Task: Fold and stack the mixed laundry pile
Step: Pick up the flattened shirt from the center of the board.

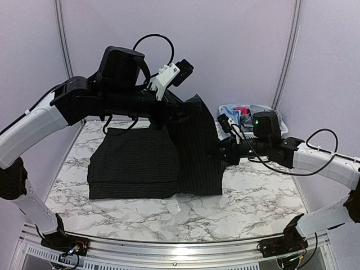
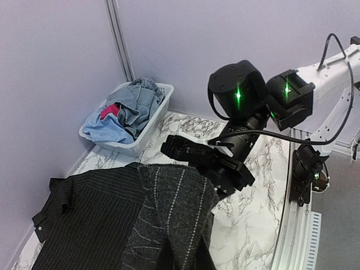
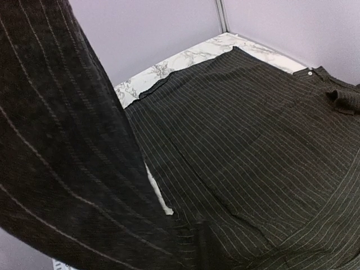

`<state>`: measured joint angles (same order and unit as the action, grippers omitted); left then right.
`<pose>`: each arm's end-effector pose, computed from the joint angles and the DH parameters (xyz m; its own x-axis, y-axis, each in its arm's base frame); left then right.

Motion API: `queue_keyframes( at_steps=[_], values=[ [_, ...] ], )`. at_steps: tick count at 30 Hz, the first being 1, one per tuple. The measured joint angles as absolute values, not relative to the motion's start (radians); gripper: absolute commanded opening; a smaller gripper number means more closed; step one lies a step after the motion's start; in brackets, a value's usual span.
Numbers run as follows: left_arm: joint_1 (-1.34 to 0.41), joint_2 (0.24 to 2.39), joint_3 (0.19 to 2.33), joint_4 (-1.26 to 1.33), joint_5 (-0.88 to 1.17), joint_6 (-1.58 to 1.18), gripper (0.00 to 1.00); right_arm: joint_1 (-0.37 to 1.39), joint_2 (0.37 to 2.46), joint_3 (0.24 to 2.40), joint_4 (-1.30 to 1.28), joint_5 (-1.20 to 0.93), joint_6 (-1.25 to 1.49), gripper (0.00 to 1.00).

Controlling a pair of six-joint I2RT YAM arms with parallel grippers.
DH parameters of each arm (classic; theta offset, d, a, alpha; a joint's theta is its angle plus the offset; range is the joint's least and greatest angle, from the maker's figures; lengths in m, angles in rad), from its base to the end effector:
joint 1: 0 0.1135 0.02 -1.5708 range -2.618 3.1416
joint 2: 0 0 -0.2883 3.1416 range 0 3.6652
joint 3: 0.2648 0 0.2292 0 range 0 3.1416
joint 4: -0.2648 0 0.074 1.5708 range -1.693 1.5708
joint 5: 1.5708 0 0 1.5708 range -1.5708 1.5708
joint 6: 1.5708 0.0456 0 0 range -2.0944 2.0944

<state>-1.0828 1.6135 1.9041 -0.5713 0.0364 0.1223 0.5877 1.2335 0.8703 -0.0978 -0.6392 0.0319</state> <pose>0.1589 -0.3028 0.4893 -0.0192 0.2963 -0.9549 0.9082 0.4045 0.1072 0.1944 0.1622 0.3138 -0.3984 -0.2347 -0.8867 -0.8774 0.3794 0.2938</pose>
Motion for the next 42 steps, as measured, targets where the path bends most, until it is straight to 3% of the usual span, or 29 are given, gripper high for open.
queue_keyframes(
  at_steps=[2, 4, 7, 11, 14, 19, 22, 27, 29, 32, 42],
  values=[
    [-1.096, 1.59, 1.876, -0.569, 0.041, 0.134, 0.0, 0.588, 1.246, 0.892, -0.098, -0.634, 0.028, 0.0],
    [-1.129, 1.557, 1.826, -0.57, 0.023, 0.158, 0.08, 0.588, 1.243, 0.9, -0.103, -0.624, 0.024, 0.0],
    [-1.227, 1.496, 1.715, -0.581, -0.043, 0.204, 0.27, 0.588, 1.208, 0.901, -0.127, -0.598, 0.024, 0.0],
    [-1.32, 1.456, 1.565, -0.619, -0.111, 0.182, 0.68, 0.587, 1.123, 0.901, -0.161, -0.583, 0.025, 0.0],
    [-1.28, 1.378, 1.385, -0.593, -0.172, 0.064, 0.77, 0.587, 1.047, 0.899, -0.202, -0.575, 0.026, 0.0],
    [-1.086, 1.018, 1.016, -0.52, -0.341, -0.303, 0.79, 0.588, 0.932, 0.804, -0.214, -0.577, 0.071, 0.0],
    [-0.976, 0.764, 0.852, -0.524, -0.443, -0.589, 0.86, 0.59, 0.895, 0.722, -0.23, -0.577, 0.106, 0.0],
    [-0.932, 0.545, 0.601, -0.538, -0.494, -1.005, 0.74, 0.591, 0.892, 0.664, -0.252, -0.589, 0.136, 0.0],
    [-0.927, 0.507, 0.511, -0.563, -0.501, -1.153, 0.66, 0.591, 0.897, 0.653, -0.252, -0.601, 0.146, 0.0],
    [-0.919, 0.49, 0.431, -0.613, -0.503, -1.345, 0.63, 0.591, 0.916, 0.648, -0.252, -0.608, 0.15, 0.0],
    [-0.813, 0.594, 0.34, -0.647, -0.435, -1.636, 0.6, 0.591, 0.937, 0.648, -0.252, -0.62, 0.157, 0.0]
  ],
)
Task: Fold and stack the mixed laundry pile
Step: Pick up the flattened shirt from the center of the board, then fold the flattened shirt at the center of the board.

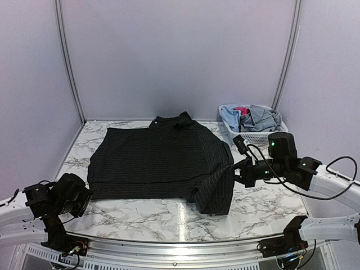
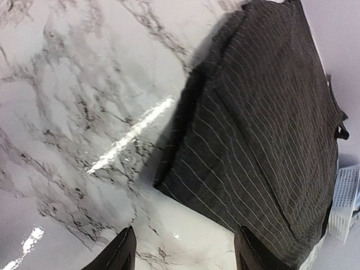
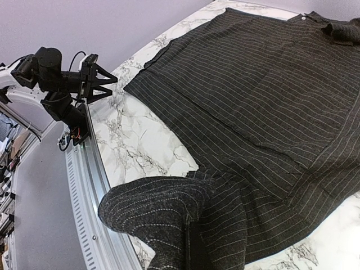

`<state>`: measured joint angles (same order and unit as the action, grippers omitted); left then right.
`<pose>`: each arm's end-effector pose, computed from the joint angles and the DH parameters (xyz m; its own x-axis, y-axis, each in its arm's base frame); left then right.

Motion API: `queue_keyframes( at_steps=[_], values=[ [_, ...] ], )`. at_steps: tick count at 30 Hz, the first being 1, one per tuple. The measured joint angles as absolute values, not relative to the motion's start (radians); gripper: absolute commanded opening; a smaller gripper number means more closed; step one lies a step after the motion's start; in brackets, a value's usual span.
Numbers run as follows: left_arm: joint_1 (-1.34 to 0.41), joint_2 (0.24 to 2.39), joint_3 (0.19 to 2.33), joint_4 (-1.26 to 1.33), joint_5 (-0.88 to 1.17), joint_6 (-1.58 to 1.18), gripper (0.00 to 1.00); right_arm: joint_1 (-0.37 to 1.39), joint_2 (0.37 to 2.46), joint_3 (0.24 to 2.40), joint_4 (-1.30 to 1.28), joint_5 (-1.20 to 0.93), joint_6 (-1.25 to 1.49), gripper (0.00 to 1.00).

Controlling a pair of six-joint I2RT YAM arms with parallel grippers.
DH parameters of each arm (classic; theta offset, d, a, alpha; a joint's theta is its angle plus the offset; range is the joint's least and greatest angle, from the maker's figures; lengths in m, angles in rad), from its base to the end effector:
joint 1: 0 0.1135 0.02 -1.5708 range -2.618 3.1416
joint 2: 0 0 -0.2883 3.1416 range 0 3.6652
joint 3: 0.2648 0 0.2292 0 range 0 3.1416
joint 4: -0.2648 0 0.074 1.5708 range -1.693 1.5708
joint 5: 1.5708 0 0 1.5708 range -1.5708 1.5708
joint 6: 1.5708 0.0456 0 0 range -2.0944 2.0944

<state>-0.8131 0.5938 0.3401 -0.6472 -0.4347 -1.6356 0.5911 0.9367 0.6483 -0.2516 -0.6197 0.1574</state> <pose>0.0702 -0.0463 0.1869 -0.4433 -0.8484 -0.2892 -0.5686 0.5156 -0.6410 0.1294 0.1188 0.2832 -0.5576 -0.2205 -0.8003 -0.7896 0.4383 0.4294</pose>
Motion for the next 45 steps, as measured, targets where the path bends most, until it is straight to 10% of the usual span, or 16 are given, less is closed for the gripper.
queue_keyframes(
  at_steps=[10, 32, 45],
  values=[
    [-0.458, 0.719, 0.24, -0.402, -0.204, -1.51, 0.6, 0.591, 0.937, 0.648, -0.251, -0.619, 0.165, 0.0],
    [-0.355, 0.886, 0.442, -0.422, -0.044, -1.302, 0.0, 0.591, 0.898, 0.665, -0.31, -0.602, 0.171, 0.0],
    [-0.347, 1.099, 0.678, -0.554, -0.057, -1.258, 0.0, 0.514, 1.111, 0.921, -0.329, -0.601, 0.099, 0.0]
  ],
)
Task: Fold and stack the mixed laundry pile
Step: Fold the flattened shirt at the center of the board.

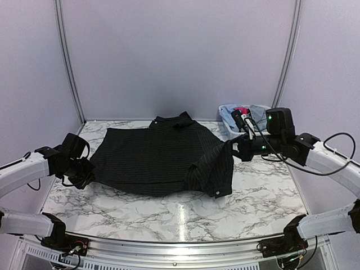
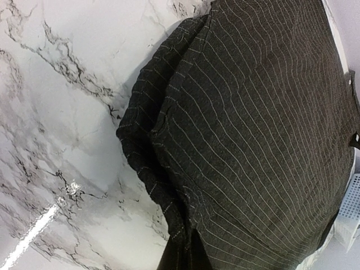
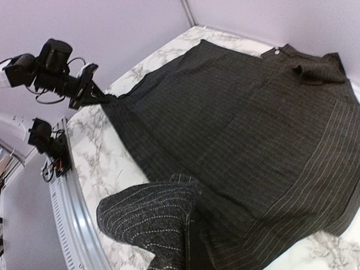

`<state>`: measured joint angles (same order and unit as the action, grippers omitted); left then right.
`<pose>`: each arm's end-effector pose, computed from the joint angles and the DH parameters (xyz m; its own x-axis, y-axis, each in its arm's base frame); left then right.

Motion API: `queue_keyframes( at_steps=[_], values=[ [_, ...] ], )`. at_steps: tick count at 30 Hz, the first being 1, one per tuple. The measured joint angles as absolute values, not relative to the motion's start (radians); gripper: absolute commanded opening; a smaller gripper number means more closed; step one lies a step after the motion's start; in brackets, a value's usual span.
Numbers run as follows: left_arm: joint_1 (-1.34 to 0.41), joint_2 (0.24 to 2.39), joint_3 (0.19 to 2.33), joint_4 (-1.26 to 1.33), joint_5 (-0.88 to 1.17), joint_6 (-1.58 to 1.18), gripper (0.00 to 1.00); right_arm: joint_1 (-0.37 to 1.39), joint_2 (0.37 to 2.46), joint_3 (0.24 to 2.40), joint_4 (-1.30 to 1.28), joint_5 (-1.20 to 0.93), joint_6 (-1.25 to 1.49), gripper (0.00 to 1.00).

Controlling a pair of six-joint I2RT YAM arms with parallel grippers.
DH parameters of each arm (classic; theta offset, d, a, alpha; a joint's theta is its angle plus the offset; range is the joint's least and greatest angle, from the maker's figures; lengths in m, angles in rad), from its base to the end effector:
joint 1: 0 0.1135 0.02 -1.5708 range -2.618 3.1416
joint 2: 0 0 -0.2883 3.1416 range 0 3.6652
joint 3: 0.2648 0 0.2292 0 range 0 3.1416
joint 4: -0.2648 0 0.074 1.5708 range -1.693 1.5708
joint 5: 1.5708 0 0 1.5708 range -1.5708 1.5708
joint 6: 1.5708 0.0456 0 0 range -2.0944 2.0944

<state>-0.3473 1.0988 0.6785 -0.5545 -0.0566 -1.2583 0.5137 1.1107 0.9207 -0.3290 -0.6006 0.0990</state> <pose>0.1724 -0.0597 0.2359 -0.5342 -0.8170 -0.2171 -0.6452 0.5600 -0.5198 0.1767 0.1293 0.3336 -0.5122 -0.1954 -0.8364 -0.7860 0.4991 0.3648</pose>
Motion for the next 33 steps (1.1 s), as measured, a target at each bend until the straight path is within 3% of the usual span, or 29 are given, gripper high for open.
queue_keyframes(
  at_steps=[22, 33],
  values=[
    [-0.196, 1.546, 0.951, -0.556, -0.041, -1.046, 0.01, 0.388, 1.802, 1.541, -0.324, -0.602, -0.062, 0.0],
    [-0.171, 1.612, 0.984, -0.55, -0.03, -1.004, 0.02, 0.389, 2.043, 1.837, -0.371, -0.659, -0.106, 0.0]
  ],
)
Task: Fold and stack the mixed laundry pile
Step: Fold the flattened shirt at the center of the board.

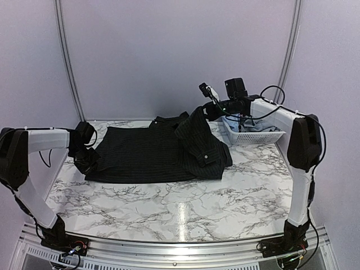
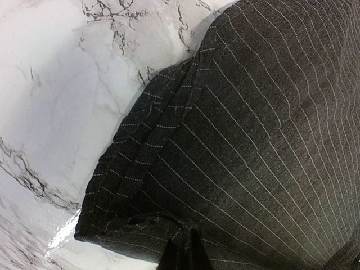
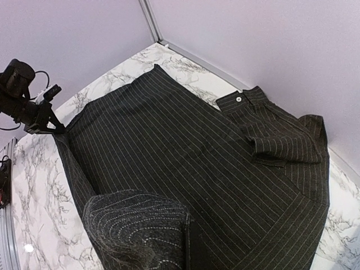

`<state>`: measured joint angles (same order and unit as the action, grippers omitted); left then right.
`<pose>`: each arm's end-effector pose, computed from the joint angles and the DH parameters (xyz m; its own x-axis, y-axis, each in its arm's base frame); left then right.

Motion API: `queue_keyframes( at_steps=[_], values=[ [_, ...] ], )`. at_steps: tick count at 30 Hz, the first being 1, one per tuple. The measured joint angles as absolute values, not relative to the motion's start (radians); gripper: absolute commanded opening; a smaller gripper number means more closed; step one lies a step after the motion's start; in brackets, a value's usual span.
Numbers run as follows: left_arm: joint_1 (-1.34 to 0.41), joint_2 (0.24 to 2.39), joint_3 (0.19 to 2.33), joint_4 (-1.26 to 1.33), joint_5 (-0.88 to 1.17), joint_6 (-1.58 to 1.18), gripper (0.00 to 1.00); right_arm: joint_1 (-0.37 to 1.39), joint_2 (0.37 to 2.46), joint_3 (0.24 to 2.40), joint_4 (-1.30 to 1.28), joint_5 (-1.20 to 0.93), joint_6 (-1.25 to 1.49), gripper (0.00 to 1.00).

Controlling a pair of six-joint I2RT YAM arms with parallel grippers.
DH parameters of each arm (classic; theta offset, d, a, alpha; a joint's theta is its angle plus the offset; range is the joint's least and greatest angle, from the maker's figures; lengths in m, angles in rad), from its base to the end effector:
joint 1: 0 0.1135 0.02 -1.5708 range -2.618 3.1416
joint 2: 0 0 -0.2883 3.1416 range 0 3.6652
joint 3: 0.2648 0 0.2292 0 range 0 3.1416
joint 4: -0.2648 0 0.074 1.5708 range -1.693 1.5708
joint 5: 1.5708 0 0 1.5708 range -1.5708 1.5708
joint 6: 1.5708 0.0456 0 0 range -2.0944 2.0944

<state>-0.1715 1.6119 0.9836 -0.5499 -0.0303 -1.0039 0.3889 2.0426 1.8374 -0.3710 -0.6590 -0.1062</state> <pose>0.2878 -0.0484 0.2096 -0.6232 -0.7478 -0.2291 -0.6825 0.6630 -0.3077 0.4263 0.2048 0.3240 -0.4192 -0.2623 -0.8692 -0.8240 0.5120 0.2429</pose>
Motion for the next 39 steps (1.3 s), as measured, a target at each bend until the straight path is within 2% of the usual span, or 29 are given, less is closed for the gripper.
queue_keyframes(
  at_steps=[11, 17, 19, 20, 25, 28, 30, 32, 33, 35, 39],
  values=[
    [-0.164, 1.67, 1.003, -0.538, -0.032, -0.968, 0.03, 0.405, 2.191, 1.965, -0.427, -0.576, -0.136, 0.0],
    [-0.164, 1.689, 1.01, -0.526, -0.035, -0.955, 0.03, 0.436, 2.278, 2.106, -0.427, -0.501, -0.132, 0.0],
    [-0.164, 1.689, 1.01, -0.524, -0.038, -0.955, 0.06, 0.453, 2.3, 2.134, -0.427, -0.468, -0.131, 0.0],
    [-0.164, 1.689, 1.01, -0.523, -0.039, -0.956, 0.09, 0.465, 2.313, 2.149, -0.425, -0.445, -0.13, 0.01],
    [-0.16, 1.689, 1.01, -0.52, -0.05, -0.959, 0.43, 0.495, 2.368, 2.22, -0.43, -0.373, -0.116, 0.43],
    [-0.153, 1.679, 1.01, -0.52, -0.059, -0.949, 0.63, 0.497, 2.376, 2.229, -0.474, -0.316, -0.119, 0.61],
    [-0.146, 1.661, 1.013, -0.521, -0.064, -0.936, 0.8, 0.489, 2.375, 2.229, -0.519, -0.28, -0.11, 0.78],
    [-0.139, 1.639, 1.022, -0.522, -0.068, -0.907, 0.95, 0.476, 2.37, 2.228, -0.57, -0.251, -0.097, 0.9],
    [-0.137, 1.63, 1.031, -0.524, -0.069, -0.893, 0.98, 0.465, 2.364, 2.228, -0.598, -0.237, -0.09, 0.91],
    [-0.136, 1.613, 1.048, -0.524, -0.07, -0.863, 0.99, 0.439, 2.341, 2.22, -0.648, -0.221, -0.076, 0.91],
    [-0.136, 1.581, 1.066, -0.521, -0.059, -0.816, 0.99, 0.377, 2.24, 2.163, -0.701, -0.234, -0.045, 0.78]
  ],
)
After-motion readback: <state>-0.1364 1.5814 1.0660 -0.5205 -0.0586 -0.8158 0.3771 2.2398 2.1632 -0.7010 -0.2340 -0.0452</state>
